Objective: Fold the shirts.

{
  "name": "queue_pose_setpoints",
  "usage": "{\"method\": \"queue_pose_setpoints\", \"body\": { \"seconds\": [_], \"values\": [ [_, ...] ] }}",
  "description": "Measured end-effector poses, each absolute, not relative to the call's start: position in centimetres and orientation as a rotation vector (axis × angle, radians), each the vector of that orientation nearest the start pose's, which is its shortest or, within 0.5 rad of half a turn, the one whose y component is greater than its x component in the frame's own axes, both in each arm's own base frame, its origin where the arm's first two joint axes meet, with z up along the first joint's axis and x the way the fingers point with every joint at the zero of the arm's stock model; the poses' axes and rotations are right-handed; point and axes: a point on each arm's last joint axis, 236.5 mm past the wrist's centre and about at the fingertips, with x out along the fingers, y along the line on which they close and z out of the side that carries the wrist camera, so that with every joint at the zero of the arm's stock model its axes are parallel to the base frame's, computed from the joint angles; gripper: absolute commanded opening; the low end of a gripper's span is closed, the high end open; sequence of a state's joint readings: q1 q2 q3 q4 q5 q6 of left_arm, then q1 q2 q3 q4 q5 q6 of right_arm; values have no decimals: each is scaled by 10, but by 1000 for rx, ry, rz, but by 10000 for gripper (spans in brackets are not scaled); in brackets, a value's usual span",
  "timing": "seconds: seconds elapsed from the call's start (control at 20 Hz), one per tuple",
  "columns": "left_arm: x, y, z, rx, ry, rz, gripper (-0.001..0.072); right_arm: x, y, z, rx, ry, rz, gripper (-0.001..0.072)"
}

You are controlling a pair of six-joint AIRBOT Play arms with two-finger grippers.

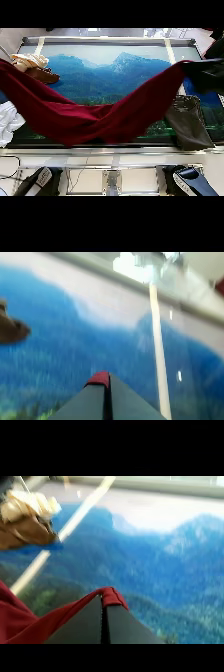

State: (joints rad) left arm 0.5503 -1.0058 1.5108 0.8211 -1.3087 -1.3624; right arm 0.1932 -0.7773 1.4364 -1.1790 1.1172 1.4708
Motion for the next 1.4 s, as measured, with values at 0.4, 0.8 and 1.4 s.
{"method": "queue_pose_setpoints", "body": {
  "seconds": [0.4, 0.8, 1.4],
  "values": [
    [526, -8, 34, -420, 1010, -139, 525, 487, 169, 121, 164, 794, 432, 11],
    [561, 9, 82, -448, 831, -106, 526, 550, 164, 64, 261, 727, 342, 451],
    [317, -54, 19, -592, 1169, -110, 468, 468, 82, 129, 56, 859, 282, 450]
  ]
}}
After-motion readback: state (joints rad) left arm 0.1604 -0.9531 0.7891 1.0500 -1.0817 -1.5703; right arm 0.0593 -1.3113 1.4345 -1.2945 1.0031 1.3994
